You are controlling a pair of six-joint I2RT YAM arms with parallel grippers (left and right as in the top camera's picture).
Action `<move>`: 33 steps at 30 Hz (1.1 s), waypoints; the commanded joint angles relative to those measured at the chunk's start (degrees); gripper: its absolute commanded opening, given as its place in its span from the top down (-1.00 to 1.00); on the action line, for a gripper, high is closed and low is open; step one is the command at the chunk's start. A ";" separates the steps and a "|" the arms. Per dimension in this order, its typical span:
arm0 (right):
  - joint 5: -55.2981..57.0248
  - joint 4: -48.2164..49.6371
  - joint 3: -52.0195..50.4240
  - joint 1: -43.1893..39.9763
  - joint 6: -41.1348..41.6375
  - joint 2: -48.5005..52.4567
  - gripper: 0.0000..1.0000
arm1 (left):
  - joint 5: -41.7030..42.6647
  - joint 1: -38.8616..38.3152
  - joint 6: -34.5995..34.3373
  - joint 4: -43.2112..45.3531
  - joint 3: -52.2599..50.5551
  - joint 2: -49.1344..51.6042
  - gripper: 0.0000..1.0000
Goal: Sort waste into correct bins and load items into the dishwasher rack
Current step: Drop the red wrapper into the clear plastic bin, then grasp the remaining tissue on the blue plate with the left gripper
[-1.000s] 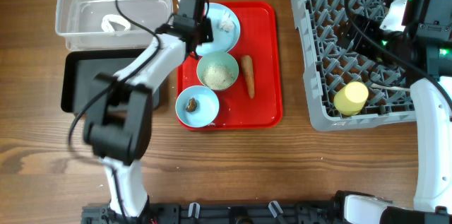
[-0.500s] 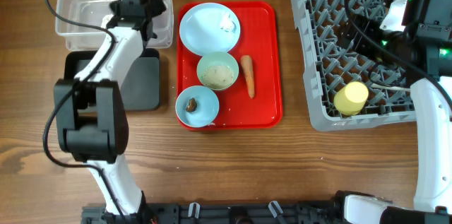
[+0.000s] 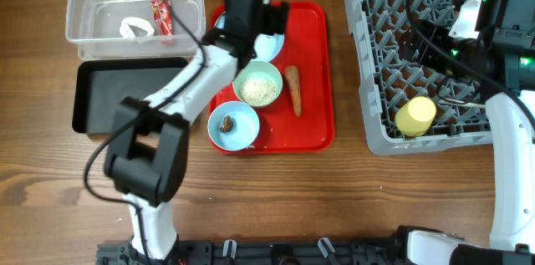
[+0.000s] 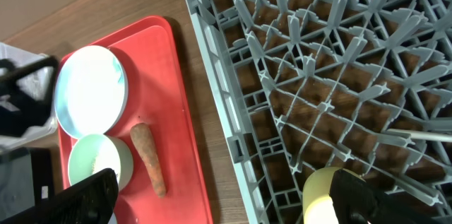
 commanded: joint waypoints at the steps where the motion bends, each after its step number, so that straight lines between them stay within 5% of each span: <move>1: 0.96 0.02 -0.35 -0.02 -0.96 -0.26 -0.96 | 0.09 1.73 1.55 2.62 0.37 6.49 -0.87; 13: 0.94 -0.63 -0.37 -0.02 -0.52 -0.26 -0.95 | 5.77 2.45 -1.27 4.61 0.37 10.93 -0.50; 16: 0.98 -1.31 -0.39 -0.02 -0.76 -0.26 -0.96 | 3.28 2.49 -6.71 -10.34 7.56 10.73 -0.44; 21: 0.96 -0.66 -0.39 -0.02 -0.72 -0.26 -0.95 | 3.72 2.49 -6.40 -34.27 31.61 10.78 -0.54; 27: 0.94 -1.31 -0.39 -0.02 -0.74 -0.26 -0.95 | 13.40 3.13 -7.61 -42.16 37.59 12.28 -0.58; 33: 0.94 -2.29 -0.39 -0.02 -0.74 -0.26 -0.95 | 12.79 3.13 -8.24 -40.24 37.59 23.67 -0.59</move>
